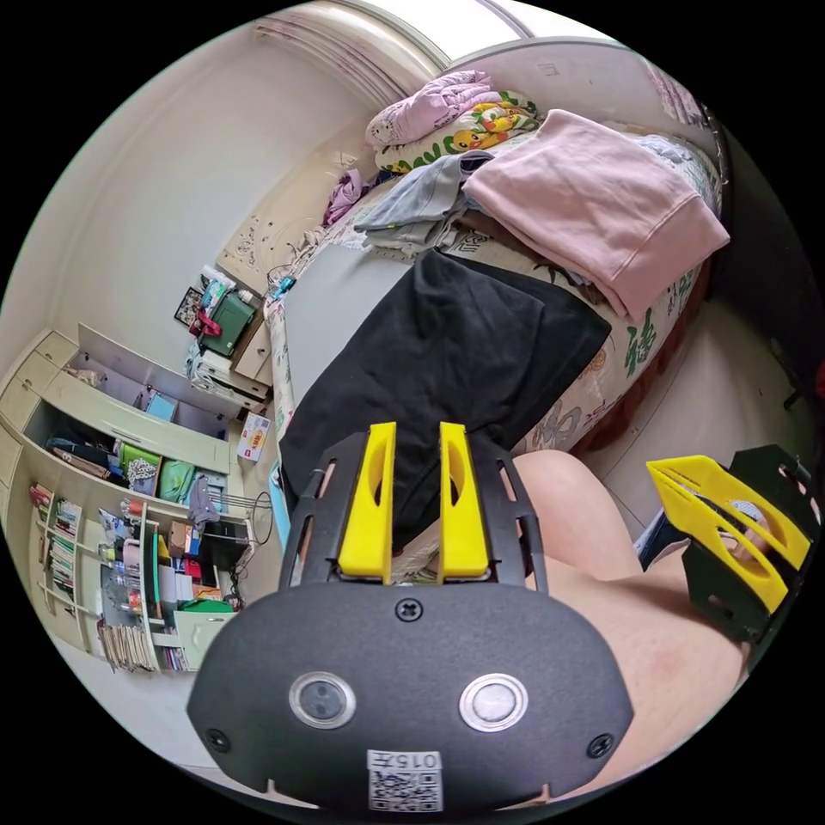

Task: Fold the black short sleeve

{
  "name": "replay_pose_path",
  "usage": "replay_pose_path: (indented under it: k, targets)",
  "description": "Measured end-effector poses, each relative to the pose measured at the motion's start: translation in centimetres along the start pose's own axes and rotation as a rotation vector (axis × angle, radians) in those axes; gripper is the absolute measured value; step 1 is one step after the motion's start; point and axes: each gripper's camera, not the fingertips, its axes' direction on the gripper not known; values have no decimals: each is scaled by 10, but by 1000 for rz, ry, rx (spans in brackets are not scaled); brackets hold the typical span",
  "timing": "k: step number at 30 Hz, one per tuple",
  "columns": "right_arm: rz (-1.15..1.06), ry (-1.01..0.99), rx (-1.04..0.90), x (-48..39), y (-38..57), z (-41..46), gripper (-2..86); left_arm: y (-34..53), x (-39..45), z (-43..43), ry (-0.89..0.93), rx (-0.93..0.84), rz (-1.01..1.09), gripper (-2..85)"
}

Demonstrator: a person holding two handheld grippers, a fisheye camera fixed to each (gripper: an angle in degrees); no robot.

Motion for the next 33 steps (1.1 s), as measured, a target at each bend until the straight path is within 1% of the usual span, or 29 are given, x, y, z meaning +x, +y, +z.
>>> replay_pose_path:
  k: [13,19,24,30,33]
  targets:
    - [24,-44,-45,29,-15,-7,-5,-7,9,-7,-63,-37,-2,68]
    - [28,-28,-48,41,-24,-15,-5,-6,13,-10,-101,-57,15,64]
    - [33,-35,-60,51,-34,-20,-5,-2,11,-10,-84,-73,30,57]
    - [43,-61,-66,66,-48,-25,-5,11,-2,-15,-80,-84,-10,49]
    - [61,-99,-60,77,-57,-32,-6,24,-12,-31,-59,-43,-27,47]
